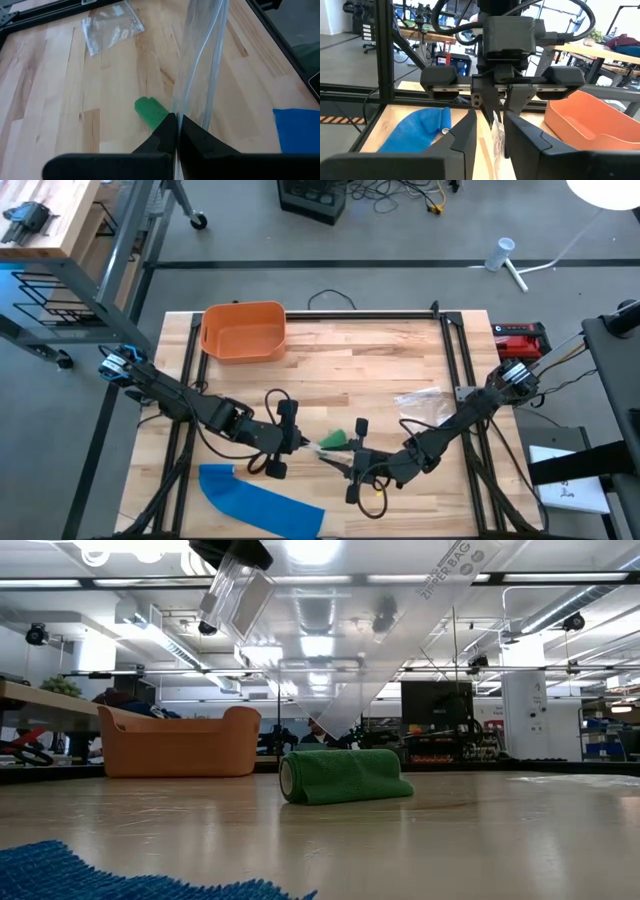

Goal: Roll bandage
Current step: Open the top transparent zip bag

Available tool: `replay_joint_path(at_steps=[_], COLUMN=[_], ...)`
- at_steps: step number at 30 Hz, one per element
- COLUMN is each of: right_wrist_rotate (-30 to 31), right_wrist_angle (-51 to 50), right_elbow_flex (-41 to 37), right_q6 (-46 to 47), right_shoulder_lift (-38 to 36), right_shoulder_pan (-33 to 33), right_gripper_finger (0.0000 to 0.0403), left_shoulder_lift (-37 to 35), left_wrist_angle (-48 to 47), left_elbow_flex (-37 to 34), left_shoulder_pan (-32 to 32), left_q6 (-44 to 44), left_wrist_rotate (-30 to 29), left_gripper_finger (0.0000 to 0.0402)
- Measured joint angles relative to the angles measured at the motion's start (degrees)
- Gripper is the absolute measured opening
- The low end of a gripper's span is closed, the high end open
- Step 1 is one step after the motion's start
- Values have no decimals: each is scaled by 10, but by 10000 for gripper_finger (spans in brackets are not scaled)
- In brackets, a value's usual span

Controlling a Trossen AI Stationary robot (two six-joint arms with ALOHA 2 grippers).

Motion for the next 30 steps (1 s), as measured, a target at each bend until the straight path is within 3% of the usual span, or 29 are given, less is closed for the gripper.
replay_joint_path(at_steps=[11, 23, 30], right_wrist_rotate=[0, 2, 2], right_wrist_angle=[-25, -28, -28], right_elbow_flex=[2, 2, 2], right_q6=[16, 24, 17], right_shoulder_lift=[0, 0, 0], right_shoulder_pan=[-1, -3, -3], right_gripper_finger=[5, 28, 4], left_shoulder_lift=[0, 0, 0], left_wrist_angle=[1, 2, 6], left_elbow_flex=[0, 0, 0], left_shoulder_pan=[0, 0, 0], left_q6=[17, 17, 16], left_wrist_rotate=[0, 0, 0], left_gripper_finger=[0, 0, 0])
